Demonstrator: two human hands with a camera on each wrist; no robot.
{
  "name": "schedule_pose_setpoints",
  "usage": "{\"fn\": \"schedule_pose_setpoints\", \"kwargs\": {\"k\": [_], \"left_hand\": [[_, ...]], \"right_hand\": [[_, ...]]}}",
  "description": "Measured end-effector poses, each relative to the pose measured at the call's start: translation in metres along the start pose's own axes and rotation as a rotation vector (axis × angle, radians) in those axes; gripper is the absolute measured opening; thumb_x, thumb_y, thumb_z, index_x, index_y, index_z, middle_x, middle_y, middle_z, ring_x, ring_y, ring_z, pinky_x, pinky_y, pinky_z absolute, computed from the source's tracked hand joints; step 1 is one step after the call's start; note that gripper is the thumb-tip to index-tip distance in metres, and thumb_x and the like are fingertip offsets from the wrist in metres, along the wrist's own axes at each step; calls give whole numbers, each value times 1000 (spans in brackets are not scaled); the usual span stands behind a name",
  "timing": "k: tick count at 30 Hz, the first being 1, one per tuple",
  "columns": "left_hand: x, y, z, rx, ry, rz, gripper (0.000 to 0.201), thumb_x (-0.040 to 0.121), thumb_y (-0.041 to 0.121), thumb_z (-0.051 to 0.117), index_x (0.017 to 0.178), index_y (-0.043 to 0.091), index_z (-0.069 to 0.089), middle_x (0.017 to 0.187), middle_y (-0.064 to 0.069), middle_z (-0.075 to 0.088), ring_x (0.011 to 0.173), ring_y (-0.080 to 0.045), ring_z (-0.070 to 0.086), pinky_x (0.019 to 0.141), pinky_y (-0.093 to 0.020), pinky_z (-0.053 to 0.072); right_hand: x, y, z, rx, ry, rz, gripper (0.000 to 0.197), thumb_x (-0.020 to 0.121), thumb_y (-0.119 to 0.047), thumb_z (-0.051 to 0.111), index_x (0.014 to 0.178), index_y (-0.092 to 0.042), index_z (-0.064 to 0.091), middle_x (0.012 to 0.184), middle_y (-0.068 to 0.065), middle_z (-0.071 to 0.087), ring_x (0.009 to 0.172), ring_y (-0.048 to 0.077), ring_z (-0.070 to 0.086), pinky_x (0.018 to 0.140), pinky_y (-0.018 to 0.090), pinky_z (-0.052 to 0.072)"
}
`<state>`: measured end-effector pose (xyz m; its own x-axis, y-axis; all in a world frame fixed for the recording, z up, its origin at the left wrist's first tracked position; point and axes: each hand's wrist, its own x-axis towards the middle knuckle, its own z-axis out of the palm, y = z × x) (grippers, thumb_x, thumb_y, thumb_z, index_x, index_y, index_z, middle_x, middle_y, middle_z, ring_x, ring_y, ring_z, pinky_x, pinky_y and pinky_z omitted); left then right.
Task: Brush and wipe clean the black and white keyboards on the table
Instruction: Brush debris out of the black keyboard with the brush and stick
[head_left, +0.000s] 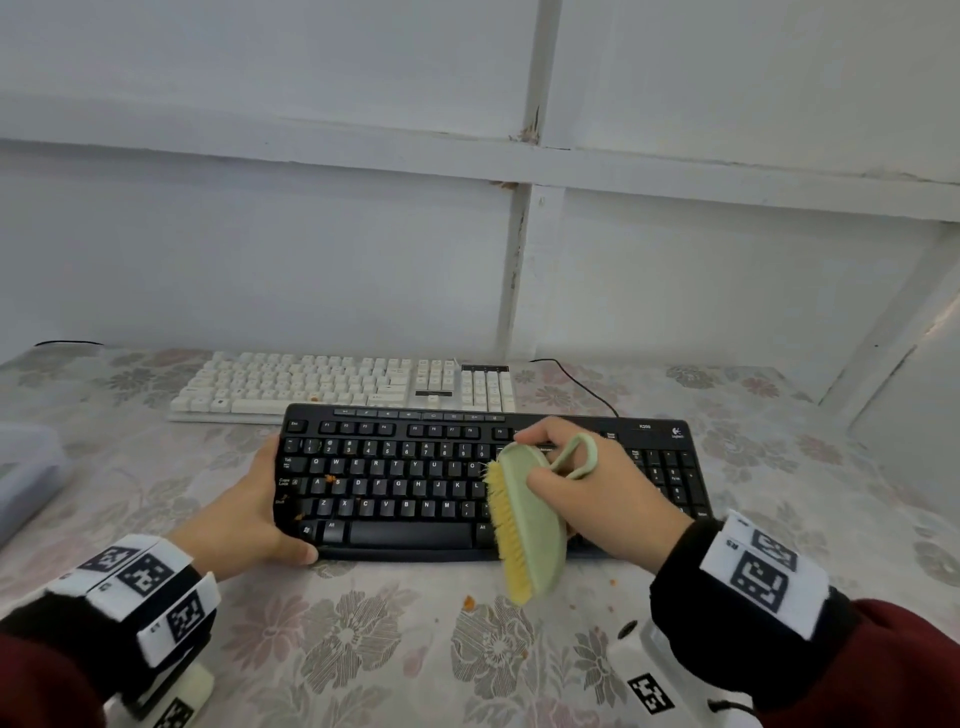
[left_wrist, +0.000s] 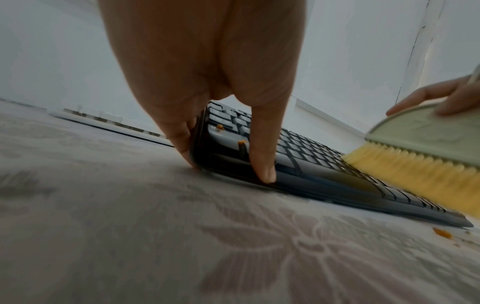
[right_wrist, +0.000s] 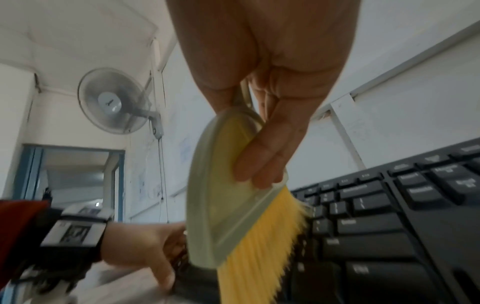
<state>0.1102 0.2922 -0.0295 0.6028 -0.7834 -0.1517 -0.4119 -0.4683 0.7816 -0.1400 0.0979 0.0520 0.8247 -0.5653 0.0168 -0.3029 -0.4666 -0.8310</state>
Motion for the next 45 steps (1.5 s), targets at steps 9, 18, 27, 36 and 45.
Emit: {"fn": "schedule_pose_setpoints", "kwargs": {"k": [9, 18, 27, 36, 45], "left_hand": [[0, 0, 1, 6, 3, 3, 116, 58, -1, 84, 128, 49, 6, 114, 17, 48, 102, -7, 52, 77, -21, 42], [0, 1, 1, 2, -7, -33, 123, 57, 0, 84, 143, 39, 5, 116, 15, 50, 106, -13, 53, 87, -30, 43], [0, -1, -1, 11, -12, -33, 125, 55, 5, 85, 142, 42, 3, 120, 12, 50, 108, -15, 53, 92, -34, 44], [0, 0, 0, 16, 0, -20, 120, 58, 1, 84, 140, 42, 5, 116, 15, 50, 101, -6, 53, 78, -23, 43], [-1, 3, 1, 23, 4, -11, 120, 59, 0, 83, 135, 46, 4, 115, 21, 46, 104, -10, 51, 79, -22, 41]], "right_hand": [[19, -7, -4, 45, 210, -23, 28, 89, -10, 48, 111, -26, 54, 96, 11, 65, 84, 33, 66, 70, 44, 59], [-8, 3, 4, 0, -27, -5, 23, 87, -12, 49, 101, -26, 59, 55, -11, 48, 49, 5, 37, 46, 18, 36], [30, -8, -25, 157, 306, -79, 29, 91, -8, 49, 112, -27, 55, 86, -3, 62, 79, 16, 64, 67, 37, 59], [23, 5, -3, 32, 220, -64, 27, 91, -12, 48, 114, -27, 51, 91, 3, 64, 82, 26, 66, 72, 43, 59], [11, -10, -11, 83, 3, -15, 23, 91, -10, 49, 110, -21, 56, 87, -2, 60, 67, 9, 59, 49, 16, 48]]}}
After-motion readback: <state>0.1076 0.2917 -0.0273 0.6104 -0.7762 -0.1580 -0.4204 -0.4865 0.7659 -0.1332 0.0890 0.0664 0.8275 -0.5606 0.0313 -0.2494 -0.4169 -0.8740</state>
